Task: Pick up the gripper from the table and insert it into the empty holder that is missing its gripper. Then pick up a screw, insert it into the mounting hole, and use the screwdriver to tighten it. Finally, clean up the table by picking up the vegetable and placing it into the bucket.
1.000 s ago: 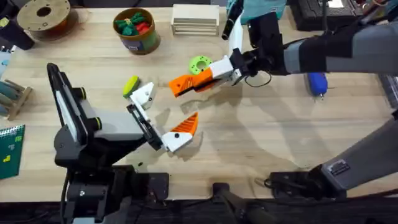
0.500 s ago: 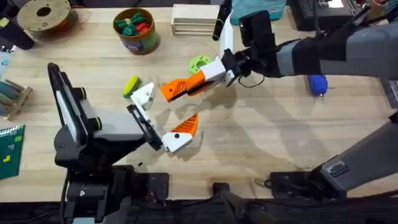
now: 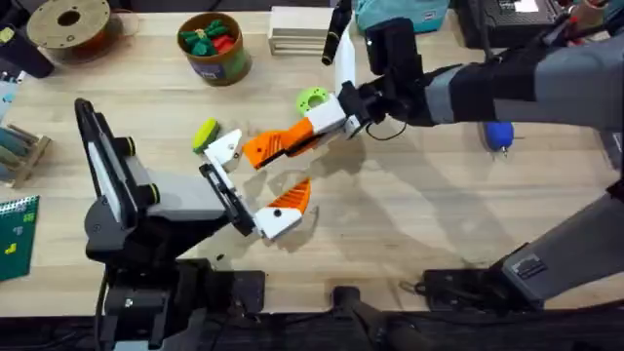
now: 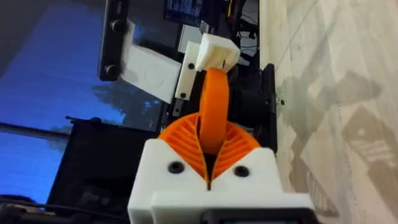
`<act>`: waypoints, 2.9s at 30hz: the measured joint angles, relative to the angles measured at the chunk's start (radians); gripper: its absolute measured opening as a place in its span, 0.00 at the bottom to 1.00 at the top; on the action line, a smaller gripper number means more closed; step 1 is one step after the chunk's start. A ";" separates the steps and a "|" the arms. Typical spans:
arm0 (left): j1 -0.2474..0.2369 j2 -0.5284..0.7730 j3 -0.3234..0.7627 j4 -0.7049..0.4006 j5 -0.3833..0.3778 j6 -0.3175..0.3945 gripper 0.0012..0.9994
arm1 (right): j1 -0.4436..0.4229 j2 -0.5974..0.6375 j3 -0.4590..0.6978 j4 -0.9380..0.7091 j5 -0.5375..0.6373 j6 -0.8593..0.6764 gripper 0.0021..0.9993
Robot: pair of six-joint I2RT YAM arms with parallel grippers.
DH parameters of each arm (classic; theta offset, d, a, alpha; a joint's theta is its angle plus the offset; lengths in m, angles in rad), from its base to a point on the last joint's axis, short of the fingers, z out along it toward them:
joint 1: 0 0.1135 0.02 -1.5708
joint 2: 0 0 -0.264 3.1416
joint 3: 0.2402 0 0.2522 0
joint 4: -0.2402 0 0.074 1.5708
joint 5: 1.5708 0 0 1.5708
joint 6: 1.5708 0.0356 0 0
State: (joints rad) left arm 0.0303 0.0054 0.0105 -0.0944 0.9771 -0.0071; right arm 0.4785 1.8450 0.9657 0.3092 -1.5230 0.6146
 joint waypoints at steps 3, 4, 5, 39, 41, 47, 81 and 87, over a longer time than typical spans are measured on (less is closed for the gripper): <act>0.000 0.000 0.000 0.000 0.000 0.000 0.93 | 0.000 0.000 0.000 0.025 0.000 0.019 0.00; 0.000 0.000 0.000 0.000 0.000 0.000 0.93 | 0.000 0.000 0.000 0.032 0.000 0.024 0.00; 0.000 0.000 0.000 0.000 0.000 0.000 0.93 | 0.000 0.000 0.001 0.038 0.000 0.032 0.00; 0.000 0.000 0.000 0.000 0.000 0.000 0.93 | 0.015 0.000 0.014 0.054 0.000 0.103 0.00; 0.000 0.000 0.000 0.000 0.000 0.000 0.93 | 0.015 0.000 0.014 0.054 0.000 0.108 0.00; 0.000 0.000 0.000 0.000 -0.001 0.000 0.93 | 0.016 0.000 0.014 0.054 0.002 0.112 0.00; 0.000 0.000 0.000 0.000 -0.002 0.007 0.93 | 0.038 0.011 0.051 0.053 0.037 0.136 0.00; 0.000 0.000 0.000 0.000 -0.006 0.008 0.93 | 0.052 0.011 0.055 0.051 0.045 0.142 0.00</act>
State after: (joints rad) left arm 0.0303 0.0053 0.0105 -0.0940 0.9707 0.0006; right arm 0.5301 1.8565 1.0203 0.3601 -1.4776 0.7563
